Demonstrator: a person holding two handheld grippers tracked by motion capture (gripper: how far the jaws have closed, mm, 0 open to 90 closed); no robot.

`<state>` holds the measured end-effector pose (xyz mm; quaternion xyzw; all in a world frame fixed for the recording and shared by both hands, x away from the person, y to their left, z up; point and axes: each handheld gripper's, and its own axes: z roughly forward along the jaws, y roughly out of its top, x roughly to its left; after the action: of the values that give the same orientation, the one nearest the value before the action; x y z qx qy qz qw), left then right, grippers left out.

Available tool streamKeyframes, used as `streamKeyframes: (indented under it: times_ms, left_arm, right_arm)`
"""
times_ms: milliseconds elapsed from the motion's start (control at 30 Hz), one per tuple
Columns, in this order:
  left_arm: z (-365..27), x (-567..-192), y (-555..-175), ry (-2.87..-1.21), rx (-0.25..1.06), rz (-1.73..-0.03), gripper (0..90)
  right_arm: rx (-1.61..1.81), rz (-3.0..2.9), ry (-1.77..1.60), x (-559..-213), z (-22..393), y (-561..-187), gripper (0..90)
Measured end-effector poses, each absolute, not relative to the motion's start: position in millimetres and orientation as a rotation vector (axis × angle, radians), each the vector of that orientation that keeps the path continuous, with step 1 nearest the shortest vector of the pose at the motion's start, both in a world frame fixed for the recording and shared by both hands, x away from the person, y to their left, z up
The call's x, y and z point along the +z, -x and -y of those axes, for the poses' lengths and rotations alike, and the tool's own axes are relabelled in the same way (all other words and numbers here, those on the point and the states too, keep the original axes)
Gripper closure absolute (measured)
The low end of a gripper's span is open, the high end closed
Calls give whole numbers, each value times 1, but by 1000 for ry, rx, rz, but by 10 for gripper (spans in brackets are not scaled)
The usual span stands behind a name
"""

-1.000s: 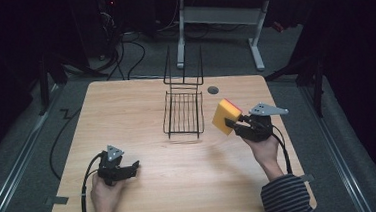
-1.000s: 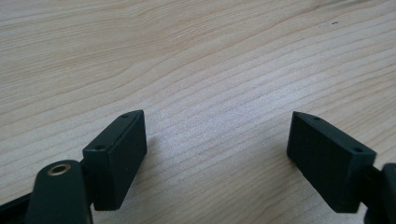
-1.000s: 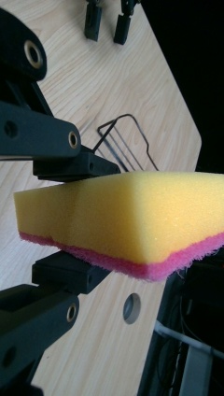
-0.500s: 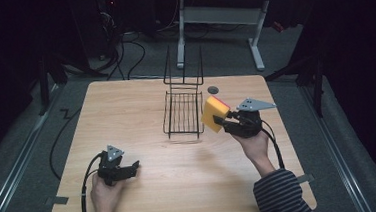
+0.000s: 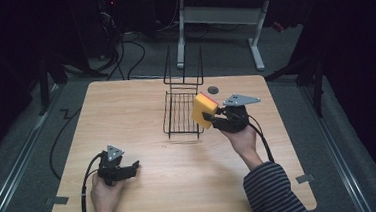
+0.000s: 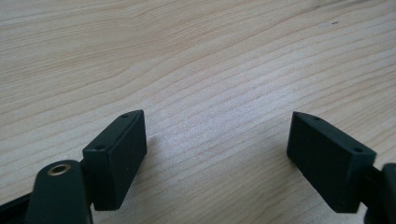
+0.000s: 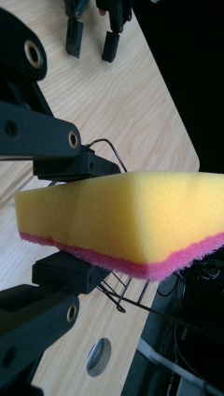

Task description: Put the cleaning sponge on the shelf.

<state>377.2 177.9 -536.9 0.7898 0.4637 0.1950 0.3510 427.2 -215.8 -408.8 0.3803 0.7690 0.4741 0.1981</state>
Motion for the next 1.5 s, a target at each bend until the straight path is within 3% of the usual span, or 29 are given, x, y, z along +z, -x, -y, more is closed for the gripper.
streamKeyframes:
  times_ms: [1500]
  left_arm:
    - [-178,-537,-377,-2045,505,-1201,206]
  right_arm:
    - [1239,-2222,-1105,-452,160,-480,596]
